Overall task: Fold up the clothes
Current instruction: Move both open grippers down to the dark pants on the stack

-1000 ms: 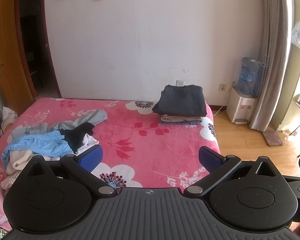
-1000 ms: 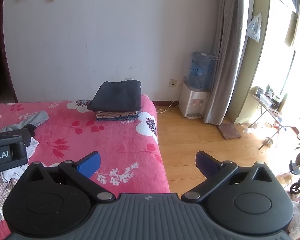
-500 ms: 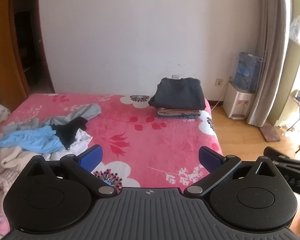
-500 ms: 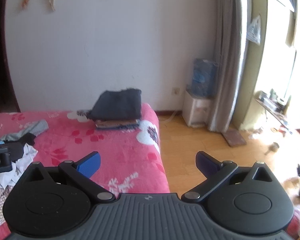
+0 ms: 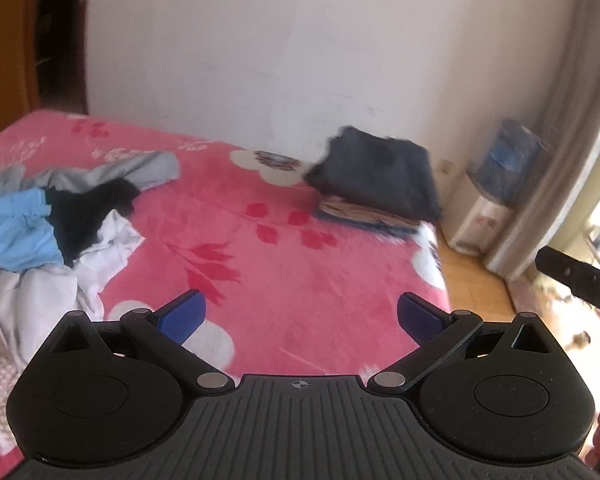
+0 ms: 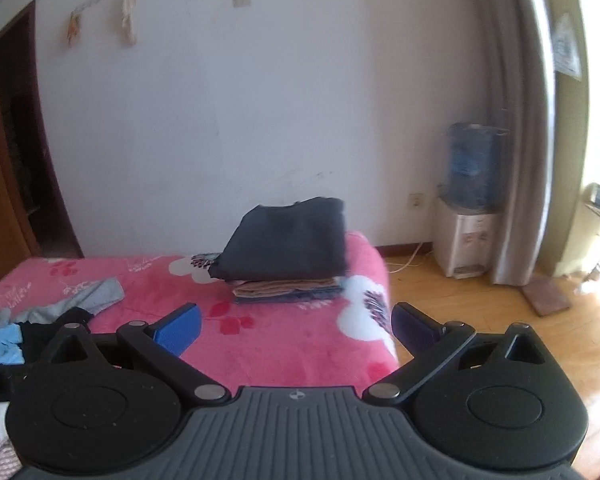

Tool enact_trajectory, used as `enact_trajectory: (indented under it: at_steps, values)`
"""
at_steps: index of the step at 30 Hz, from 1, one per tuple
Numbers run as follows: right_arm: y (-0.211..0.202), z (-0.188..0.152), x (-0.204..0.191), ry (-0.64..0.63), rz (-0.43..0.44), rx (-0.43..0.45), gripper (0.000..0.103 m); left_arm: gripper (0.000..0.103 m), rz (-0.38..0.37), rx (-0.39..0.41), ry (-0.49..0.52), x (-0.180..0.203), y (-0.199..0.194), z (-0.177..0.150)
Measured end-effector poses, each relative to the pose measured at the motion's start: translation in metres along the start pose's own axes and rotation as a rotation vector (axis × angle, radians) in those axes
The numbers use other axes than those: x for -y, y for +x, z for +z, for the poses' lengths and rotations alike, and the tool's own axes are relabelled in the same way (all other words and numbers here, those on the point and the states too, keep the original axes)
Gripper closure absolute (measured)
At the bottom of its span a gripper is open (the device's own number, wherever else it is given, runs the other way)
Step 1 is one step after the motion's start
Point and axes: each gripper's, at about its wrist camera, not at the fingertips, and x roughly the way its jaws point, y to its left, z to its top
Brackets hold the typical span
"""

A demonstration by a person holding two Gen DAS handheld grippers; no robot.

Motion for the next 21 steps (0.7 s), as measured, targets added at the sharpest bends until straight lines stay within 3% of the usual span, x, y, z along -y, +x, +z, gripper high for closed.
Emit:
enact_trajectory:
  at_steps: [6,12,16,21]
  values:
    - [0.084,0.022,-0.066,-0.076,0.012,-0.010,0.000,0.000,0.016,0.010,-0.010,-0.054,0.041,0.025]
    - [0.136,0.037,-0.105,-0.059,-0.005,-0.033,0.000,0.000,0.022,0.012,-0.006,-0.101,0.081,0.052]
    - [0.158,0.041,-0.086,0.026,-0.011,-0.075,0.000,0.000,0.000,-0.007,-0.026,-0.104,0.112,0.064]
    - [0.176,0.035,-0.020,0.136,0.012,-0.117,0.000,0.000,-0.081,-0.030,-0.095,-0.086,0.153,0.074]
